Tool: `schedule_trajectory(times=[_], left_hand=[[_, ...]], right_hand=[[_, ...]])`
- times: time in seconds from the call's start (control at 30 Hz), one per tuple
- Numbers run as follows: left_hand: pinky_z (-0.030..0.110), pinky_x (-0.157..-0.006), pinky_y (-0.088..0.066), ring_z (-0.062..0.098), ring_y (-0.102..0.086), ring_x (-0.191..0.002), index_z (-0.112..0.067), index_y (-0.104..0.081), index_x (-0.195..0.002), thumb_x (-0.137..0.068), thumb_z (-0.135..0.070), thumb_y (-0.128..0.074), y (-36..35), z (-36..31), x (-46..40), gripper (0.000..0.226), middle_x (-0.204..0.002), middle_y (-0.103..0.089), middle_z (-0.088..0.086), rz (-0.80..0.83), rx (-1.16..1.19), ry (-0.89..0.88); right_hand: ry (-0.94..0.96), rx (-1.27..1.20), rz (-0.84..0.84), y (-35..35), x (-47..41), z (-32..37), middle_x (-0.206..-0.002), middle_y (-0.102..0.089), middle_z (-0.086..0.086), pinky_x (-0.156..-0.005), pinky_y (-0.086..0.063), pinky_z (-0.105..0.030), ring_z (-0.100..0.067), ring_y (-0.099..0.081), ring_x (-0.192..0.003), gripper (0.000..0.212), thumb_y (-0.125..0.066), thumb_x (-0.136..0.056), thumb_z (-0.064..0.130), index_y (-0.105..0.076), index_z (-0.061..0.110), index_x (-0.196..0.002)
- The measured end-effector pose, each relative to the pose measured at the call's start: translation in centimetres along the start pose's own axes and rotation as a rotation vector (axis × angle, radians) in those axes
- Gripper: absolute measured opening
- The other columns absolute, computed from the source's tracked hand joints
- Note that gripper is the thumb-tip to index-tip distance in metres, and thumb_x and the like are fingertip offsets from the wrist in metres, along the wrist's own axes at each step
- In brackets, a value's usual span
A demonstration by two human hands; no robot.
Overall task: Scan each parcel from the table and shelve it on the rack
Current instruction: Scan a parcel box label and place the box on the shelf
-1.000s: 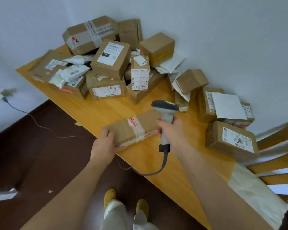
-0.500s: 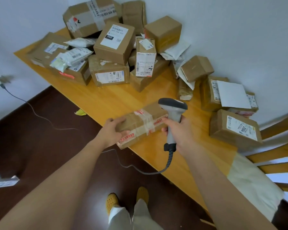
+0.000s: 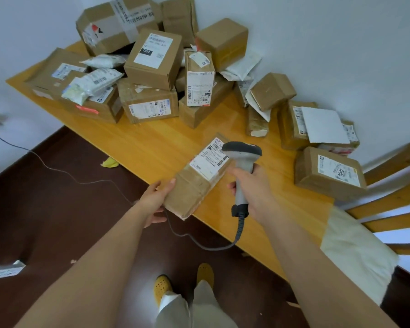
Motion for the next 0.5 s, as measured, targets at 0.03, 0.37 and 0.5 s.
schedule_trajectory(times=[0.03, 0.37, 0.5], left_hand=[[0.050, -0.088, -0.052, 0.036, -0.050, -0.125, -0.033, -0.028, -0.151, -0.083, -0.059, -0.066, -0.5, 0.0, -0.1, 0.082, -0.142, -0.046, 0.006, 0.008, -0.014, -0.007], [0.039, -0.065, -0.056, 0.029, -0.062, -0.109, -0.004, -0.041, -0.137, -0.095, -0.030, -0.062, -2.0, 1.5, -0.6, 0.054, -0.129, -0.058, 0.014, 0.003, 0.200, -0.007], [0.039, -0.061, -0.057, 0.031, -0.063, -0.105, -0.001, -0.043, -0.133, -0.096, -0.028, -0.061, -2.3, 1.9, 0.4, 0.050, -0.123, -0.059, 0.016, -0.016, 0.146, 0.041]], right_hand=[[-0.017, -0.028, -0.014, 0.1, 0.1, -0.1, -0.078, -0.061, -0.004, -0.048, -0.044, -0.026, -0.012, -0.053, -0.048, 0.018, -0.065, -0.091, 0.014, -0.053, 0.011, -0.105], [-0.044, -0.095, 0.074, 0.2, 0.6, 1.5, -0.098, -0.056, -0.008, -0.050, -0.046, -0.028, -0.014, -0.057, -0.050, 0.014, -0.055, -0.099, 0.028, -0.053, 0.015, -0.103], [-0.035, -0.090, 0.139, -0.9, 0.9, 2.7, -0.094, -0.056, -0.007, -0.047, -0.046, -0.026, -0.014, -0.055, -0.052, 0.015, -0.055, -0.100, 0.029, -0.055, 0.014, -0.100]])
Point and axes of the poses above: each hand's wrist, its own x-axis away from the middle knuckle, its own y-axis out of the back of the hand, z = x × y, the point moved 3 cm from there along -x, towards the middle knuckle
